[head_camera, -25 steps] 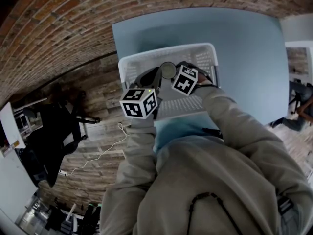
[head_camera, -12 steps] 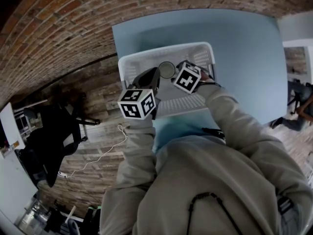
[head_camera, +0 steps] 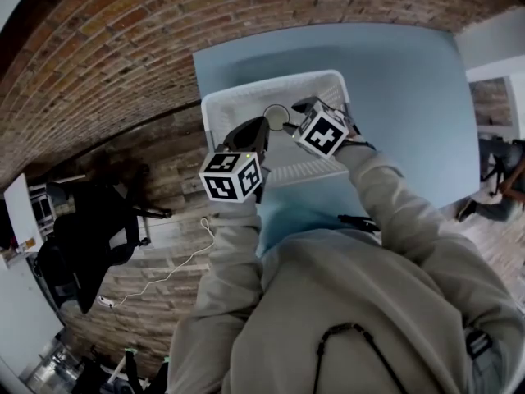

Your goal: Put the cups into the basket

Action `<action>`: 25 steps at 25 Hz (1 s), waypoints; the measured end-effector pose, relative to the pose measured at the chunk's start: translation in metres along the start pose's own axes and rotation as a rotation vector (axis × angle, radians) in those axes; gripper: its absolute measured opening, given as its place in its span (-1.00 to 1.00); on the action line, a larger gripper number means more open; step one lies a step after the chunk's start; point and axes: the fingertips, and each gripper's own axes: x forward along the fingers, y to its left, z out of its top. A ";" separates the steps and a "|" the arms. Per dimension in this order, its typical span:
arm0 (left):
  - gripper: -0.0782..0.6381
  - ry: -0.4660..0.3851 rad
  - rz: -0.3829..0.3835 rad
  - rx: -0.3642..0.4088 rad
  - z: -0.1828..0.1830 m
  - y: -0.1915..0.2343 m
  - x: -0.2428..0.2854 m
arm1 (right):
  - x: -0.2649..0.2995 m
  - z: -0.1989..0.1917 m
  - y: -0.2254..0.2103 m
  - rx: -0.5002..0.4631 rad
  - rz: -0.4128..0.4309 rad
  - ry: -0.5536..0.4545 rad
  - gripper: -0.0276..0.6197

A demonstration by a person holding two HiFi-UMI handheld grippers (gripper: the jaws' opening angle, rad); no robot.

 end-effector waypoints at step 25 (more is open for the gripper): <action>-0.79 -0.200 -0.057 0.138 0.027 -0.136 -0.094 | -0.194 0.013 0.045 0.213 -0.052 -0.599 -0.89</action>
